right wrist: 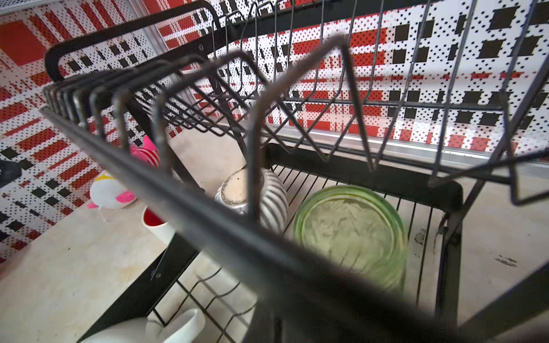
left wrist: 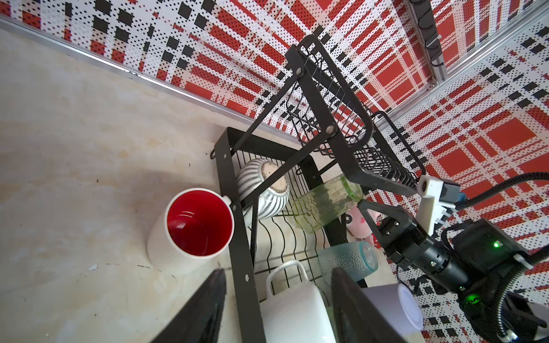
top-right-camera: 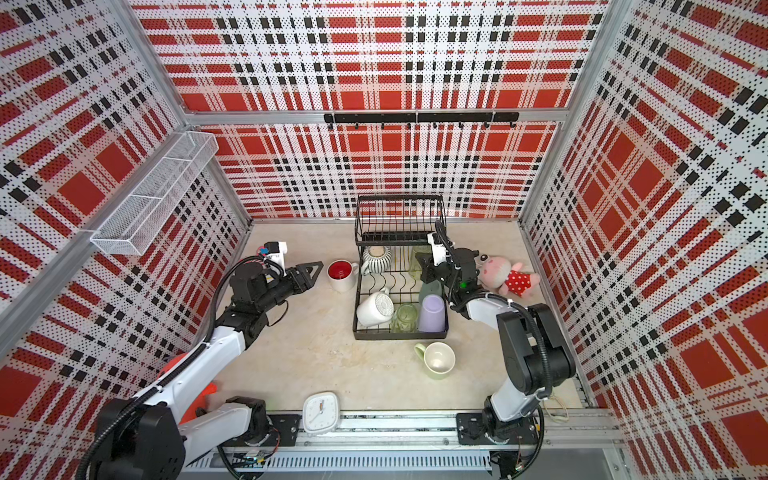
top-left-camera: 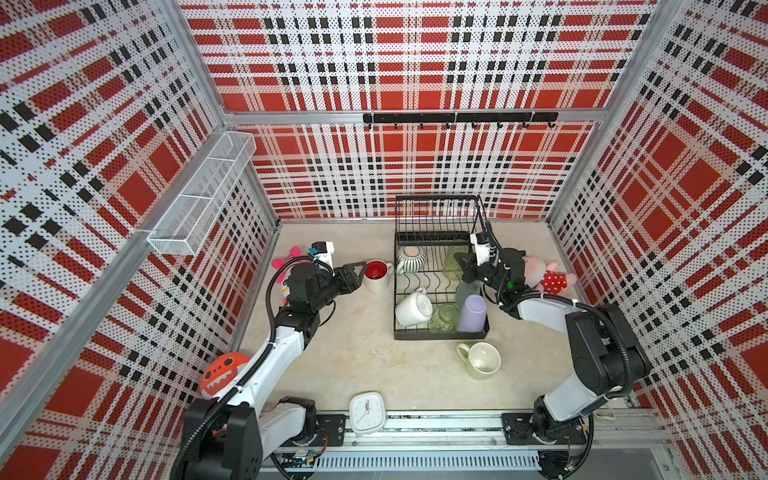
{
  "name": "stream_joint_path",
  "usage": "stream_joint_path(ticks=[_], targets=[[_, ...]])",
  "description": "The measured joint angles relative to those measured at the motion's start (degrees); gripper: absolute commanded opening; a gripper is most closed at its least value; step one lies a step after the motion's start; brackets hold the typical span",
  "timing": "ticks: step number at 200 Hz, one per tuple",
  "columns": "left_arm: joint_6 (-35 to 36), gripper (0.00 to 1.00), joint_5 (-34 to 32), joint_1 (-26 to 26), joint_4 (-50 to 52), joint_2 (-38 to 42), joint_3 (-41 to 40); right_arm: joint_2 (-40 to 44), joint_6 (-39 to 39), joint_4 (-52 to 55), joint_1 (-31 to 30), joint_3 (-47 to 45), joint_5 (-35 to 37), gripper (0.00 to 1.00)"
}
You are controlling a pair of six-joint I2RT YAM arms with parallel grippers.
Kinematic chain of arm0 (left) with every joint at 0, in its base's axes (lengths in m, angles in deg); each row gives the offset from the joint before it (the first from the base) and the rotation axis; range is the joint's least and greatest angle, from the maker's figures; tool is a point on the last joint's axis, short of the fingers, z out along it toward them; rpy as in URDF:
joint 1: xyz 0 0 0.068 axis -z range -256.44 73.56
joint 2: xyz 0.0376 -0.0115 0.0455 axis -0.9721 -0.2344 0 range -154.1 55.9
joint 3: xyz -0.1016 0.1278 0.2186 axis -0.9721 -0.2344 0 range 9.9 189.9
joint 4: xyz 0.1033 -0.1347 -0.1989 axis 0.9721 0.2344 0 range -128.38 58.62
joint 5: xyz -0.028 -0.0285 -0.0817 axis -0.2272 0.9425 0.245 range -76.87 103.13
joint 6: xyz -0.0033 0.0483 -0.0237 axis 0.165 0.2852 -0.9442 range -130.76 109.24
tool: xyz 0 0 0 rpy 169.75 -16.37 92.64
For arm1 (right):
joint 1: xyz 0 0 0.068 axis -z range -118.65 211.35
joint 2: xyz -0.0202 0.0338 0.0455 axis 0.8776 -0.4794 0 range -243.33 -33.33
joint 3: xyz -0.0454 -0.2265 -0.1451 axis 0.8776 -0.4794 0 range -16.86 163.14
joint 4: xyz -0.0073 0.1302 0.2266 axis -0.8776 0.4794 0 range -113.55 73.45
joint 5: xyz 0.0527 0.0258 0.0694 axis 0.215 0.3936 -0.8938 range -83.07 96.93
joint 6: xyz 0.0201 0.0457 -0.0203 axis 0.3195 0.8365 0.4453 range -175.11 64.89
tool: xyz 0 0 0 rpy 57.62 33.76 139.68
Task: Load cups into a dish rack
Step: Place the cup on the dish rack, then move the cup to the dish rack.
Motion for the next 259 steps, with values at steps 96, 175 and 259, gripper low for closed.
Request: stream_joint_path(ticks=[96, 175, 259], targets=[[-2.99, 0.60, -0.44, 0.00, -1.66, -3.28, -0.79, 11.23, -22.60, 7.93, 0.79, -6.71, 0.22, 0.00], [-3.56, 0.60, -0.63, 0.00, -0.33, -4.85, -0.79, 11.06, -58.05, 38.42, 0.24, 14.58, 5.07, 0.00], [-3.61, 0.60, -0.22, 0.00, -0.31, -7.67, -0.79, 1.18, -83.27, 56.98, -1.44, 21.90, 11.39, 0.00]])
